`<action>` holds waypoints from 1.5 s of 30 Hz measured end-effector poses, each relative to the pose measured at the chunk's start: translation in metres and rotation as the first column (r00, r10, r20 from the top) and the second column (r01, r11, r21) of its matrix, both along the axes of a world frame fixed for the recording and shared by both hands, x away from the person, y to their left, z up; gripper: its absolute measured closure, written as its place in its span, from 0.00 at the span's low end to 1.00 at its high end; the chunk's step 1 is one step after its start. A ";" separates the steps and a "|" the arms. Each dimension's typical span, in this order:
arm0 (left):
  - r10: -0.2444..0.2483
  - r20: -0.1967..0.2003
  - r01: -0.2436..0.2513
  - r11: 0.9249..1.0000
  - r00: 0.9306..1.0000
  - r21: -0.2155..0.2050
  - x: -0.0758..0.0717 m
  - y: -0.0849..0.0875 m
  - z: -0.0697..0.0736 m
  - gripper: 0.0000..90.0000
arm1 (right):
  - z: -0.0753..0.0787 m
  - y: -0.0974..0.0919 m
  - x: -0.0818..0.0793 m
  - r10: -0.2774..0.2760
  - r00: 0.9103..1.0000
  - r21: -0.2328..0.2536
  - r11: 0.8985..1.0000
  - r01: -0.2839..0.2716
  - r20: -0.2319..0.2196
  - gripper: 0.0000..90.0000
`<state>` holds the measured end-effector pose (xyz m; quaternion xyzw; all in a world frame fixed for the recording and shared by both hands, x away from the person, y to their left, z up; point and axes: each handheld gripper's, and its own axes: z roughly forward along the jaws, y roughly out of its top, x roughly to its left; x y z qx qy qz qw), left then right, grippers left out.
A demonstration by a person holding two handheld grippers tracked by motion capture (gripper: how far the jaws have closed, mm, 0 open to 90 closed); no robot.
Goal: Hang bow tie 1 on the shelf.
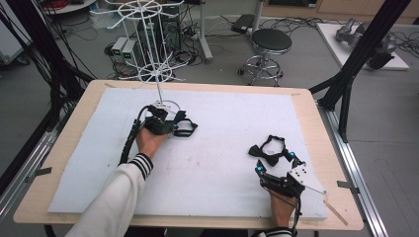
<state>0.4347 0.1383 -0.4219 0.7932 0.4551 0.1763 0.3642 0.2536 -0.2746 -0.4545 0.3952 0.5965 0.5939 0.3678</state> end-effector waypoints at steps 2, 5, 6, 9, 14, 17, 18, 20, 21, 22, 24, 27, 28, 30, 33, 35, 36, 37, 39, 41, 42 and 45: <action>-0.005 0.009 0.005 1.000 1.000 -0.003 -0.002 0.001 0.000 0.84 | 0.000 0.000 0.000 0.000 1.000 -0.001 1.000 0.000 0.000 0.04; -0.006 0.032 0.007 1.000 0.999 -0.021 -0.007 0.005 0.001 0.84 | 0.000 0.000 0.000 0.000 1.000 0.000 1.000 0.000 0.000 0.04; -0.008 0.040 0.009 1.000 0.999 -0.022 -0.008 0.007 0.001 0.84 | 0.000 0.000 0.000 0.001 1.000 0.003 1.000 -0.001 -0.005 0.04; -0.024 0.069 0.026 0.999 0.997 -0.034 -0.015 0.011 0.003 0.84 | 0.000 0.000 0.000 0.000 1.000 0.002 1.000 0.000 -0.005 0.04; -0.055 0.113 0.063 0.995 0.992 -0.073 -0.026 0.020 0.008 0.84 | 0.000 0.001 0.000 -0.003 1.000 -0.001 1.000 0.003 -0.004 0.04; -0.084 0.146 0.096 0.992 0.986 -0.082 -0.035 0.027 0.011 0.84 | 0.000 0.001 0.000 -0.005 1.000 -0.001 1.000 0.005 -0.005 0.04; -0.092 0.151 0.105 0.991 0.984 -0.084 -0.037 0.029 0.011 0.84 | 0.000 0.001 0.000 -0.004 1.000 -0.002 1.000 0.004 -0.005 0.04; -0.101 0.167 0.118 0.989 0.981 -0.094 -0.042 0.031 0.012 0.84 | 0.000 0.001 0.000 -0.005 1.000 -0.002 1.000 0.005 -0.005 0.04; -0.108 0.174 0.128 0.986 0.979 -0.105 -0.045 0.033 0.012 0.84 | 0.000 0.001 0.000 -0.005 1.000 -0.002 1.000 0.005 -0.005 0.04; -0.108 0.182 0.129 0.986 0.977 -0.107 -0.047 0.034 0.012 0.84 | 0.000 0.001 0.000 -0.005 1.000 -0.005 1.000 0.005 -0.003 0.04; -0.118 0.194 0.142 0.984 0.974 -0.112 -0.051 0.037 0.012 0.84 | 0.000 0.001 0.000 -0.006 1.000 -0.008 1.000 0.006 -0.003 0.04; -0.135 0.213 0.161 0.981 0.968 -0.111 -0.055 0.040 0.014 0.84 | 0.000 0.001 0.000 -0.008 1.000 -0.010 1.000 0.008 0.000 0.04; -0.139 0.219 0.168 0.979 0.966 -0.116 -0.056 0.042 0.016 0.84 | 0.000 0.001 0.000 -0.008 1.000 -0.006 1.000 0.008 -0.008 0.04; -0.150 0.229 0.181 0.976 0.962 -0.119 -0.058 0.043 0.018 0.84 | 0.000 0.001 0.000 -0.009 1.000 -0.007 1.000 0.009 -0.006 0.04; -0.157 0.239 0.192 0.973 0.958 -0.129 -0.061 0.047 0.019 0.84 | 0.000 0.001 0.000 -0.011 1.000 -0.007 1.000 0.011 -0.009 0.04; -0.162 0.246 0.199 0.971 0.955 -0.133 -0.063 0.050 0.020 0.84 | 0.000 0.002 0.000 -0.013 1.000 -0.006 1.000 0.013 -0.010 0.04; -0.165 0.251 0.204 0.969 0.954 -0.137 -0.064 0.051 0.020 0.84 | 0.000 0.002 0.000 -0.013 1.000 -0.007 1.000 0.013 -0.011 0.04; -0.166 0.256 0.206 0.968 0.952 -0.141 -0.065 0.053 0.020 0.84 | 0.000 0.002 0.000 -0.013 1.000 -0.009 1.000 0.013 -0.010 0.04; -0.172 0.257 0.215 0.965 0.951 -0.150 -0.067 0.056 0.021 0.84 | 0.000 0.002 0.000 -0.015 1.000 -0.013 1.000 0.014 -0.009 0.04; -0.183 0.269 0.229 0.961 0.945 -0.151 -0.068 0.058 0.022 0.84 | 0.000 0.002 0.000 -0.015 1.000 -0.013 1.000 0.015 -0.009 0.04; -0.187 0.270 0.233 0.961 0.945 -0.151 -0.069 0.060 0.022 0.84 | 0.000 0.002 0.000 -0.016 1.000 -0.013 1.000 0.016 -0.008 0.04; -0.192 0.279 0.243 0.957 0.941 -0.160 -0.071 0.063 0.025 0.84 | 0.000 0.002 0.000 -0.017 1.000 -0.013 1.000 0.017 -0.009 0.04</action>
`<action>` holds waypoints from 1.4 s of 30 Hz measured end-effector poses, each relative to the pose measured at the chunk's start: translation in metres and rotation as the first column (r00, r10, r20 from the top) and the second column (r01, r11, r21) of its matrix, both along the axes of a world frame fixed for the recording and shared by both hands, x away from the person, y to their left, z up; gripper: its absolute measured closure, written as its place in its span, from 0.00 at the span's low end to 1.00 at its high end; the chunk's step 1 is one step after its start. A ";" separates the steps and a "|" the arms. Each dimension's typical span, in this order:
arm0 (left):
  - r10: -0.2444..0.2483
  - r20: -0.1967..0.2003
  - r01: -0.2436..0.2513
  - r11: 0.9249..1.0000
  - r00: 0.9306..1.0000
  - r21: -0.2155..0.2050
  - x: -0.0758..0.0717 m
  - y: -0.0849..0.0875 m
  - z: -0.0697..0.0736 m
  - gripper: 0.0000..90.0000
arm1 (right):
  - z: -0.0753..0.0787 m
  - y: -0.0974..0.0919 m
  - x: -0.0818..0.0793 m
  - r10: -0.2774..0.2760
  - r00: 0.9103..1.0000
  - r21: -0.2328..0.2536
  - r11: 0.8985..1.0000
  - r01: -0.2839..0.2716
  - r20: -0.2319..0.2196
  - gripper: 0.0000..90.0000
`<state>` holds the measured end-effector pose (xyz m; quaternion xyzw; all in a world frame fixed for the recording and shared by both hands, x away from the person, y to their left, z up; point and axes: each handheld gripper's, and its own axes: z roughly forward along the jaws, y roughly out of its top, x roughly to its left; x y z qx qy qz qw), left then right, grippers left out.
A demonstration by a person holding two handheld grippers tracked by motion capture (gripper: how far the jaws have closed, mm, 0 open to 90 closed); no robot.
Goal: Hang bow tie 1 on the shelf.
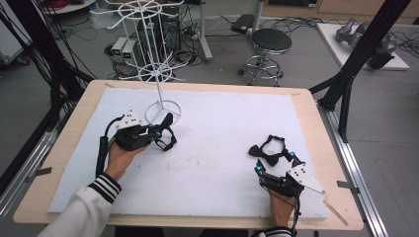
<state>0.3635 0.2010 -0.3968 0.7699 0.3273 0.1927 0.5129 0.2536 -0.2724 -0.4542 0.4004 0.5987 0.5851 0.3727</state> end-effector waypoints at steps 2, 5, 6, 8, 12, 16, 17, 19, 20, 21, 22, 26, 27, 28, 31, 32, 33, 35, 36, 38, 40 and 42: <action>-0.005 0.006 0.005 1.000 1.000 -0.007 -0.002 0.002 0.002 0.84 | 0.000 0.000 0.000 0.000 1.000 0.002 1.000 0.000 -0.004 0.04; -0.013 0.016 0.013 1.000 1.000 -0.017 -0.004 0.006 0.005 0.84 | 0.000 0.000 0.000 -0.002 1.000 0.000 1.000 0.002 -0.004 0.04; -0.012 0.019 0.013 1.000 1.000 -0.021 -0.005 0.006 0.006 0.84 | 0.000 0.000 0.000 -0.003 1.000 0.001 1.000 0.003 -0.006 0.04; -0.015 0.023 0.016 0.999 1.000 -0.031 -0.007 0.008 0.008 0.84 | 0.000 0.000 0.000 -0.003 1.000 -0.001 1.000 0.003 -0.005 0.04; -0.025 0.032 0.026 0.999 0.999 -0.036 -0.010 0.011 0.011 0.84 | 0.000 0.001 0.000 -0.005 1.000 -0.002 1.000 0.005 -0.005 0.04; -0.044 0.041 0.046 0.998 0.998 -0.048 -0.013 0.013 0.015 0.84 | 0.000 0.001 0.000 -0.005 1.000 -0.003 1.000 0.005 -0.002 0.04; -0.046 0.043 0.048 0.998 0.998 -0.045 -0.014 0.013 0.016 0.84 | 0.000 0.001 0.000 -0.006 1.000 -0.004 1.000 0.006 -0.001 0.04; -0.058 0.048 0.060 0.997 0.997 -0.053 -0.015 0.013 0.018 0.84 | 0.000 0.001 0.000 -0.005 1.000 -0.004 1.000 0.005 -0.001 0.04; -0.060 0.053 0.063 0.996 0.997 -0.055 -0.016 0.014 0.020 0.84 | 0.000 0.000 0.000 -0.005 1.000 -0.005 1.000 0.005 0.000 0.04; -0.066 0.056 0.069 0.996 0.996 -0.058 -0.017 0.014 0.022 0.84 | 0.000 0.001 0.000 -0.005 1.000 -0.003 1.000 0.005 -0.001 0.04; -0.069 0.062 0.073 0.996 0.996 -0.060 -0.017 0.015 0.024 0.84 | 0.000 0.001 0.000 -0.005 1.000 -0.004 1.000 0.005 -0.001 0.04; -0.081 0.080 0.087 0.994 0.993 -0.063 -0.018 0.015 0.034 0.84 | 0.000 0.000 0.000 -0.004 1.000 -0.005 1.000 0.004 0.002 0.04; -0.083 0.083 0.089 0.994 0.993 -0.067 -0.018 0.015 0.036 0.84 | 0.000 0.000 0.000 -0.003 1.000 -0.005 1.000 0.003 0.002 0.04; -0.083 0.086 0.089 0.994 0.993 -0.069 -0.019 0.015 0.039 0.84 | 0.000 0.000 0.000 -0.003 1.000 -0.005 1.000 0.003 0.002 0.04; -0.087 0.096 0.094 0.993 0.992 -0.067 -0.020 0.016 0.044 0.84 | 0.000 0.000 0.000 -0.003 1.000 -0.005 1.000 0.003 0.001 0.04; -0.088 0.099 0.095 0.993 0.991 -0.067 -0.020 0.015 0.045 0.84 | 0.000 0.000 0.000 -0.003 1.000 -0.004 1.000 0.003 0.001 0.04; -0.090 0.099 0.096 0.993 0.991 -0.065 -0.020 0.016 0.046 0.84 | 0.000 0.000 0.000 -0.003 1.000 -0.004 1.000 0.003 0.001 0.04; -0.092 0.103 0.100 0.993 0.990 -0.066 -0.020 0.016 0.049 0.84 | 0.000 0.000 0.000 -0.003 1.000 -0.004 1.000 0.003 0.001 0.04; -0.093 0.106 0.100 0.993 0.990 -0.064 -0.020 0.016 0.050 0.84 | 0.000 0.000 0.000 -0.003 1.000 -0.004 1.000 0.003 0.001 0.04; -0.095 0.107 0.103 0.992 0.990 -0.067 -0.019 0.016 0.052 0.84 | 0.000 0.000 0.000 -0.003 1.000 -0.004 1.000 0.003 0.002 0.04; -0.095 0.115 0.104 0.992 0.989 -0.075 -0.019 0.016 0.056 0.84 | 0.000 0.000 0.000 -0.003 1.000 -0.004 1.000 0.003 0.002 0.04; -0.098 0.124 0.108 0.991 0.987 -0.077 -0.019 0.016 0.061 0.84 | 0.000 0.000 0.000 -0.003 1.000 -0.004 1.000 0.003 0.002 0.04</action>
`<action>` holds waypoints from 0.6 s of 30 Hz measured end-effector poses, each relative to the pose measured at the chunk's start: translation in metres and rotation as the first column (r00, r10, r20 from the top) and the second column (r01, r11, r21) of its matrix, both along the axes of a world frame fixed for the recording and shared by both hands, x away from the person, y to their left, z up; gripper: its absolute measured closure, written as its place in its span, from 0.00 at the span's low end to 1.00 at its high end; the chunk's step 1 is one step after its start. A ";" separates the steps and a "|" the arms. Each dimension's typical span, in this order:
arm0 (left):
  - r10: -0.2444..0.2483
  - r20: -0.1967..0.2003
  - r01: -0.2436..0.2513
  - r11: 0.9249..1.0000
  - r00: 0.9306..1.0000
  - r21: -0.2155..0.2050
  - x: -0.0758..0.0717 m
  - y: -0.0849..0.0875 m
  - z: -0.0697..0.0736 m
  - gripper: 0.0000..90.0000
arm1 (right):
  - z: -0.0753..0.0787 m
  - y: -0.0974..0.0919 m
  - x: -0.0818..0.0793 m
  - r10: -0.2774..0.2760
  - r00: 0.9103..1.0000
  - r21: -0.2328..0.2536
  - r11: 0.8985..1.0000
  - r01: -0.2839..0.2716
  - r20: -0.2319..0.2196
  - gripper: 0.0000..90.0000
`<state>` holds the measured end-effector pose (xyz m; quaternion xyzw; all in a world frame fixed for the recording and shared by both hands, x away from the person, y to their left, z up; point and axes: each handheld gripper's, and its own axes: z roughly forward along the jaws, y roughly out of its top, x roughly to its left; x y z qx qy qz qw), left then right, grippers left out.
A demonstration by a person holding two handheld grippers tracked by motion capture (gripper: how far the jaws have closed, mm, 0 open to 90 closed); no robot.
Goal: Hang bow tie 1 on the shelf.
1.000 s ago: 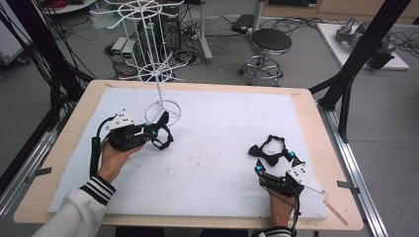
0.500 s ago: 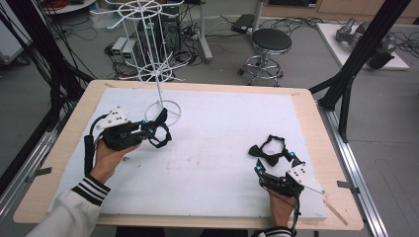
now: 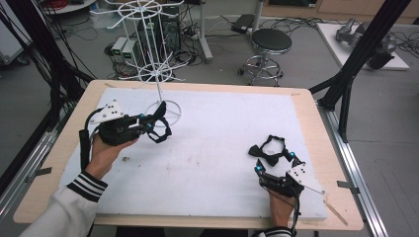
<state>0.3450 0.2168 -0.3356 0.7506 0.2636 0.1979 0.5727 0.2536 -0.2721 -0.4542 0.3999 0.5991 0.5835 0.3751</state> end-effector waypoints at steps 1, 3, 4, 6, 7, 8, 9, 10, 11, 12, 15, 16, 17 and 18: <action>-0.004 0.008 0.004 1.000 1.000 0.000 0.000 0.000 0.003 0.84 | 0.000 0.000 0.000 0.000 1.000 0.000 1.000 0.000 0.000 0.04; -0.007 0.019 0.007 1.000 1.000 -0.004 0.001 -0.001 0.009 0.84 | 0.000 0.000 0.000 0.000 1.000 0.001 1.000 0.000 0.000 0.04; -0.007 0.022 0.007 1.000 1.000 0.000 0.001 -0.002 0.012 0.84 | 0.000 0.000 0.000 0.000 1.000 0.000 1.000 0.000 0.000 0.04; -0.007 0.027 0.007 1.000 1.000 -0.003 0.002 -0.003 0.017 0.84 | 0.000 0.000 0.000 0.000 1.000 0.000 1.000 0.000 0.000 0.04; -0.010 0.032 0.010 1.000 0.999 -0.002 0.002 -0.004 0.020 0.84 | 0.000 0.000 0.000 0.000 1.000 0.000 1.000 0.000 0.001 0.04; -0.009 0.034 0.009 1.000 0.999 0.000 0.003 -0.004 0.022 0.84 | 0.000 0.000 0.000 0.001 1.000 0.002 1.000 -0.001 -0.001 0.04; -0.010 0.036 0.010 1.000 0.999 -0.002 0.003 -0.005 0.024 0.84 | 0.000 0.000 0.000 0.000 1.000 0.000 1.000 0.000 0.001 0.04; -0.010 0.039 0.010 1.000 0.999 0.000 0.004 -0.006 0.025 0.84 | 0.000 0.000 0.000 0.001 1.000 0.001 1.000 -0.001 0.000 0.04; -0.011 0.042 0.011 1.000 0.999 0.003 0.004 -0.007 0.027 0.84 | 0.000 0.000 0.000 0.001 1.000 0.001 1.000 -0.001 0.000 0.04; -0.010 0.043 0.010 1.000 0.999 0.000 0.005 -0.008 0.029 0.84 | 0.000 0.000 0.000 0.001 1.000 0.002 1.000 -0.001 0.000 0.04; -0.009 0.046 0.009 1.000 0.999 0.003 0.007 -0.009 0.033 0.84 | 0.000 0.000 0.000 0.001 1.000 0.003 1.000 -0.001 0.000 0.04; -0.008 0.046 0.008 1.000 0.999 0.003 0.008 -0.010 0.034 0.84 | 0.000 0.000 0.000 0.001 1.000 0.003 1.000 -0.001 0.000 0.04; -0.006 0.048 0.006 1.000 0.999 0.006 0.009 -0.010 0.036 0.84 | 0.000 0.000 0.000 0.002 1.000 0.003 1.000 -0.002 -0.001 0.04; -0.004 0.047 0.004 1.000 0.999 0.003 0.009 -0.010 0.037 0.84 | 0.000 0.000 0.000 0.002 1.000 0.003 1.000 -0.002 0.000 0.04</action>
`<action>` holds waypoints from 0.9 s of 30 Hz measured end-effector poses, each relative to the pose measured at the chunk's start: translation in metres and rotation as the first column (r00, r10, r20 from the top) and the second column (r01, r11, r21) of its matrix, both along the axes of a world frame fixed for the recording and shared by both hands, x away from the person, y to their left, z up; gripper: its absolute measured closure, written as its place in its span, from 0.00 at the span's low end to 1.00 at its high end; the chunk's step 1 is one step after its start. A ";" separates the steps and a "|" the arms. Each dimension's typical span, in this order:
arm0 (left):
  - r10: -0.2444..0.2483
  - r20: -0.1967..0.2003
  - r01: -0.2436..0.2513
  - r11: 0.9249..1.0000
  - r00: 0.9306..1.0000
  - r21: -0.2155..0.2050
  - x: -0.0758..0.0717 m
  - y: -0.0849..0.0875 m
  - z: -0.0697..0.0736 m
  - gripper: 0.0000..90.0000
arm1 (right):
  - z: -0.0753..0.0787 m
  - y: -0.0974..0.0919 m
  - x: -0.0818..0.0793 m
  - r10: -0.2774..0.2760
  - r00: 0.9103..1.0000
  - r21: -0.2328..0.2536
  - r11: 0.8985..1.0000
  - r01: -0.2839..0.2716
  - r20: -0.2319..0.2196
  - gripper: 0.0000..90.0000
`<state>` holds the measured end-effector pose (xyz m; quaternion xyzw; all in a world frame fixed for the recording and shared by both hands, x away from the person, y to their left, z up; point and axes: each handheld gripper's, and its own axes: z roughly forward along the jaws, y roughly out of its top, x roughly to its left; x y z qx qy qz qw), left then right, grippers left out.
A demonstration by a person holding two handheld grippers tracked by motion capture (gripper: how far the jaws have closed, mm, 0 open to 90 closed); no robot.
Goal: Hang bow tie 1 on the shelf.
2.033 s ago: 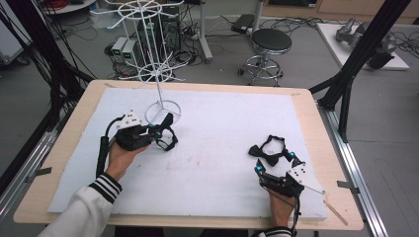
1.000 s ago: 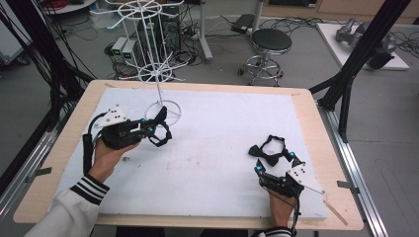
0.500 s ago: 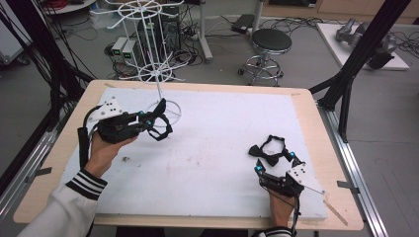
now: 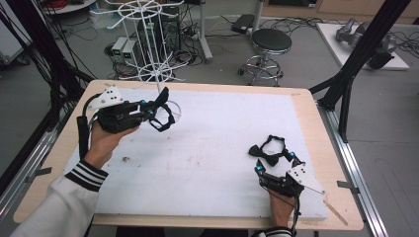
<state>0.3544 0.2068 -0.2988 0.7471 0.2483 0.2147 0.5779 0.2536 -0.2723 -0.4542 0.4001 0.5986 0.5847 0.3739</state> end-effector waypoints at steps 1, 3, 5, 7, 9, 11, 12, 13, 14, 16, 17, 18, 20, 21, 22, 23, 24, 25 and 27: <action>0.000 0.000 0.000 1.000 1.000 0.000 0.001 0.000 0.001 0.84 | 0.000 0.000 0.000 0.000 1.000 0.000 1.000 0.000 0.000 0.04; 0.003 0.000 -0.003 1.000 1.000 -0.003 0.002 0.000 0.003 0.84 | 0.000 0.000 0.000 0.000 1.000 0.000 1.000 0.000 0.000 0.04; 0.005 0.000 -0.005 1.000 1.000 0.001 0.004 -0.001 0.006 0.84 | 0.000 0.000 0.000 -0.001 1.000 0.003 1.000 0.001 -0.002 0.04; 0.010 0.004 -0.010 1.000 1.000 0.004 0.006 -0.002 0.009 0.84 | 0.000 0.000 0.000 0.000 1.000 0.004 1.000 0.000 -0.003 0.04; 0.013 0.009 -0.014 1.000 1.000 0.010 0.009 -0.003 0.013 0.84 | 0.000 0.000 0.000 -0.001 1.000 0.003 1.000 0.001 -0.003 0.04; 0.018 0.010 -0.018 1.000 1.000 0.007 0.011 -0.004 0.016 0.84 | 0.000 0.000 0.000 -0.001 1.000 0.002 1.000 0.001 -0.003 0.04; 0.020 0.011 -0.020 1.000 1.000 0.008 0.013 -0.004 0.017 0.84 | 0.000 0.000 0.000 -0.001 1.000 0.004 1.000 0.001 -0.002 0.04; 0.024 0.013 -0.024 1.000 1.000 0.008 0.014 -0.005 0.019 0.84 | 0.000 0.000 0.000 -0.001 1.000 0.003 1.000 0.001 -0.002 0.04; 0.024 0.013 -0.024 1.000 1.000 0.008 0.016 -0.006 0.020 0.84 | 0.000 0.000 0.000 -0.001 1.000 0.004 1.000 0.001 -0.002 0.04; 0.031 0.015 -0.031 0.999 0.999 0.008 0.018 -0.007 0.022 0.84 | 0.000 0.000 0.000 0.000 1.000 0.003 1.000 0.000 -0.002 0.04; 0.033 0.016 -0.033 0.999 0.999 0.014 0.019 -0.007 0.023 0.84 | 0.000 0.000 0.000 0.000 1.000 0.005 1.000 0.000 -0.002 0.04; 0.035 0.016 -0.035 0.999 0.999 0.014 0.021 -0.008 0.024 0.84 | 0.000 0.000 0.000 0.000 1.000 0.003 1.000 0.000 -0.002 0.04; 0.042 0.016 -0.043 0.999 0.999 0.018 0.023 -0.008 0.025 0.84 | 0.000 0.000 0.000 -0.001 1.000 0.001 1.000 0.001 0.002 0.04; 0.046 0.015 -0.046 0.999 0.999 0.016 0.024 -0.008 0.026 0.84 | 0.000 0.000 0.000 -0.001 1.000 0.000 1.000 0.001 0.003 0.04; 0.049 0.016 -0.050 0.999 0.999 0.017 0.025 -0.008 0.026 0.84 | 0.000 0.000 0.000 -0.001 1.000 0.001 1.000 0.001 0.003 0.04; 0.052 0.015 -0.052 0.998 0.999 0.020 0.026 -0.008 0.026 0.84 | 0.000 0.000 0.000 -0.001 1.000 0.000 1.000 0.001 0.003 0.04; 0.055 0.013 -0.055 0.998 0.998 0.021 0.026 -0.008 0.027 0.84 | 0.000 0.000 0.000 -0.001 1.000 0.001 1.000 0.001 0.003 0.04; 0.058 0.012 -0.059 0.998 0.998 0.025 0.027 -0.007 0.027 0.84 | 0.000 0.000 0.000 0.000 1.000 0.001 1.000 0.000 0.004 0.04; 0.063 0.013 -0.063 0.998 0.998 0.028 0.029 -0.007 0.028 0.84 | 0.000 0.000 0.000 0.001 1.000 0.005 1.000 -0.001 -0.002 0.04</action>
